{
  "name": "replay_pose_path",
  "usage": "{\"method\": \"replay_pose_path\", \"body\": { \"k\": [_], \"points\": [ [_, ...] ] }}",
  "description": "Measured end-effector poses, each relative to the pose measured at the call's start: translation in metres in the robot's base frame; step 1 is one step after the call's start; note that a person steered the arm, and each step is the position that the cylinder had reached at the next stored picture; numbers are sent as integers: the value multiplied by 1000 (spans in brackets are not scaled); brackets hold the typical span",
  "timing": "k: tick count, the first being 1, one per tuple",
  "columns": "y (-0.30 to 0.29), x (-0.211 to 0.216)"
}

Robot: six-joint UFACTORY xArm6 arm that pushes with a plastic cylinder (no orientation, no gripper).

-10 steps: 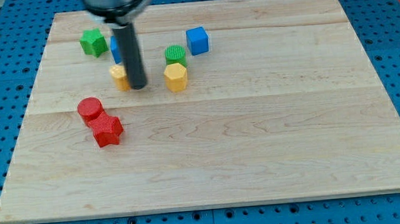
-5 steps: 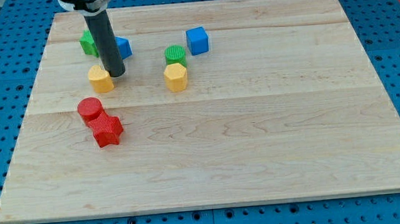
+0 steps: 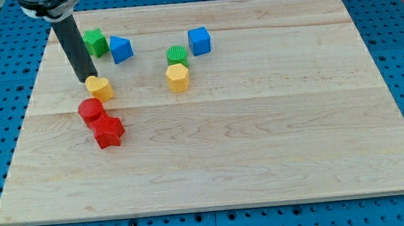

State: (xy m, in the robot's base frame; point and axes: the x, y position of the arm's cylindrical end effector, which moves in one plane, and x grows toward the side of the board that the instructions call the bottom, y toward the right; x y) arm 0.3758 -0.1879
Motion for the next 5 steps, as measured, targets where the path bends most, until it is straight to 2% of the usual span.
{"method": "replay_pose_path", "body": {
  "k": [1,2,3,5],
  "points": [
    [5,0],
    [36,-9],
    [87,-21],
    [220,-17]
  ]
}}
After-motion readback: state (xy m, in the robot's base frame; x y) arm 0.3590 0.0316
